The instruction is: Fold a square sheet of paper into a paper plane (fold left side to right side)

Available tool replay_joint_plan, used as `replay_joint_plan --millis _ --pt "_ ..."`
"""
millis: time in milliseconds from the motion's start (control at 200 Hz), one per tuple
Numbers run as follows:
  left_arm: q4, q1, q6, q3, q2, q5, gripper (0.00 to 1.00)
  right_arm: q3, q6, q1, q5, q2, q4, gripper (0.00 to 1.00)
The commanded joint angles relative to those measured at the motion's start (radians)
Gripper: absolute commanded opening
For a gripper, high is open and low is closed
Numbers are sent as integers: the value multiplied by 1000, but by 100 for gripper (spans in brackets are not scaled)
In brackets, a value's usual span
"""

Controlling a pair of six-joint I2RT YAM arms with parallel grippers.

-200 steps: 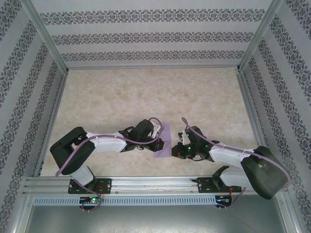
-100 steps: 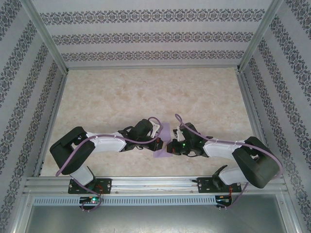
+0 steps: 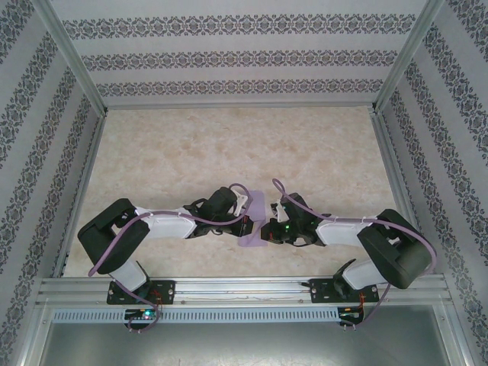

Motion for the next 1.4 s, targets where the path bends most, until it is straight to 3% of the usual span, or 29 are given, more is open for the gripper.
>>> replay_joint_plan --millis 0,535,839,1394 --pt "44 18 -13 -12 7 17 0 -10 -7 9 43 43 -82 0" --pt "-21 36 49 -12 -38 108 0 16 -48 10 41 -21 -150 0" --pt "-77 44 74 0 -25 88 1 16 -60 10 36 -10 -158 0" --pt "30 73 64 -15 17 115 2 19 -61 10 23 -12 -164 0"
